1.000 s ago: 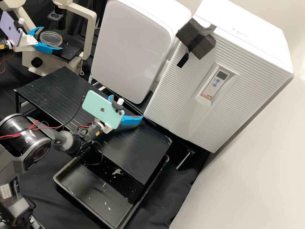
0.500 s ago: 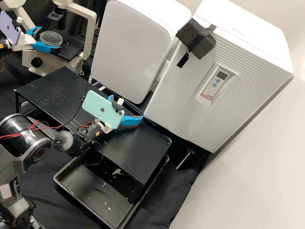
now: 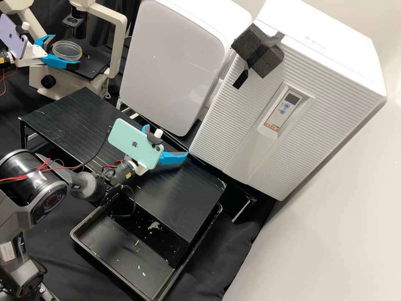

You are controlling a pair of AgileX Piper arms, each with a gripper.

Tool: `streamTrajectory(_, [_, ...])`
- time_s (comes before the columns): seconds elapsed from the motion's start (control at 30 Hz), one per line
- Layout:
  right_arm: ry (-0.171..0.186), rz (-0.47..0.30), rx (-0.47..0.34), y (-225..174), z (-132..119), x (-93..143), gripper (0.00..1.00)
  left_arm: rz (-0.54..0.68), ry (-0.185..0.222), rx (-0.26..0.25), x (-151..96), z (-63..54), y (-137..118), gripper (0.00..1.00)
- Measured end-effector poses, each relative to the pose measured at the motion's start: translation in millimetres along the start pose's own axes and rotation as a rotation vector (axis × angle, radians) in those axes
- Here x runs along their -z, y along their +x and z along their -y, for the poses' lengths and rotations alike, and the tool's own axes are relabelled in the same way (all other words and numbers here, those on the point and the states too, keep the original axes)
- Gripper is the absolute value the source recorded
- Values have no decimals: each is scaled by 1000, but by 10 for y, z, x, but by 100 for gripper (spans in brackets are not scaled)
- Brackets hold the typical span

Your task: Place the petri dish on the bench

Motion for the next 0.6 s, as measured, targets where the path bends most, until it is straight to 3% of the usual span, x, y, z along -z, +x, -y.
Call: streamTrajectory(0.6, [0, 0, 0, 0, 0, 0, 100, -11, -30, 2, 38, 5, -13, 0])
